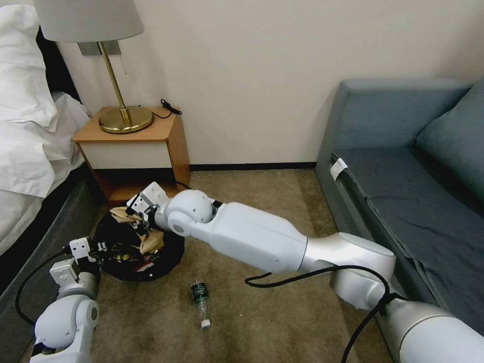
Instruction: Pick up the trash bin, then pick up the garbage on the floor and place it into the trash bin.
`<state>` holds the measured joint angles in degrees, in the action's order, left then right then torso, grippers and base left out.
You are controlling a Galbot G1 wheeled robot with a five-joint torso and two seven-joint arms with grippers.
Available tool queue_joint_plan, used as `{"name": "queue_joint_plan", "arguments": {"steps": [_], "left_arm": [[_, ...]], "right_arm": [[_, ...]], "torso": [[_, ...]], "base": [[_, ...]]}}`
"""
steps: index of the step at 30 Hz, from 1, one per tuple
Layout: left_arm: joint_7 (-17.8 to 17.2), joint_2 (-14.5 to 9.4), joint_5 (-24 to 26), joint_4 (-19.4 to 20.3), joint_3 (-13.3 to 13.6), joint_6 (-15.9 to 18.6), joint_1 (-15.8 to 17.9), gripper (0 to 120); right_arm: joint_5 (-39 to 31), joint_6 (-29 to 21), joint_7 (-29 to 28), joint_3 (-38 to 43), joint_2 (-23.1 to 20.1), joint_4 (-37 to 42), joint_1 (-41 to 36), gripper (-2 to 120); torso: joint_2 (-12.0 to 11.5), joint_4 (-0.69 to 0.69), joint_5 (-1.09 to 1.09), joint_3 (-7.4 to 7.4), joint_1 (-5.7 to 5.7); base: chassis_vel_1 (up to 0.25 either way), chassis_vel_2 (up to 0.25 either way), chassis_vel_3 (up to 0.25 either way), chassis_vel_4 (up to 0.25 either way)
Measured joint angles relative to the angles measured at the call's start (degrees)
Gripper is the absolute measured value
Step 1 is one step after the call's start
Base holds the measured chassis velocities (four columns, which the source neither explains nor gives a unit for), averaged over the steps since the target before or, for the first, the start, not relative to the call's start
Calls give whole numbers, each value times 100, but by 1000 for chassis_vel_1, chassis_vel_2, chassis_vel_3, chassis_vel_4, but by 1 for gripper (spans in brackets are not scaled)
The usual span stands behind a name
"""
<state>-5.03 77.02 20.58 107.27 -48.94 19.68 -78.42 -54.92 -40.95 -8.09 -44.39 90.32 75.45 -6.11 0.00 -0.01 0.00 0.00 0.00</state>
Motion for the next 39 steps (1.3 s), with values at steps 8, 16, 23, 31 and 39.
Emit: {"name": "queue_joint_plan", "arguments": {"steps": [8,16,23,31,39], "left_arm": [[0,72,-30,24,29,-8,-67,3],[0,107,-49,21,15,-21,-75,3],[0,163,-70,-4,36,-31,-55,3],[-2,161,-74,-5,12,-40,-70,3],[-1,162,-60,2,14,-42,-55,3]], "right_arm": [[-9,9,-138,-47,-14,39,-72,40],[36,-1,-137,-60,-30,57,-117,68],[39,-8,-138,-60,-7,79,-110,96],[30,-33,-118,-152,8,135,30,100],[-54,-73,-44,-459,-304,159,362,100]], "torso": [[0,0,0,0,0],[0,0,0,0,0],[0,0,0,0,0],[0,2,0,0,0],[0,-1,0,0,0]], "base": [[0,0,0,0],[0,0,0,0],[0,0,0,0],[0,0,0,0],[0,0,0,0]]}}
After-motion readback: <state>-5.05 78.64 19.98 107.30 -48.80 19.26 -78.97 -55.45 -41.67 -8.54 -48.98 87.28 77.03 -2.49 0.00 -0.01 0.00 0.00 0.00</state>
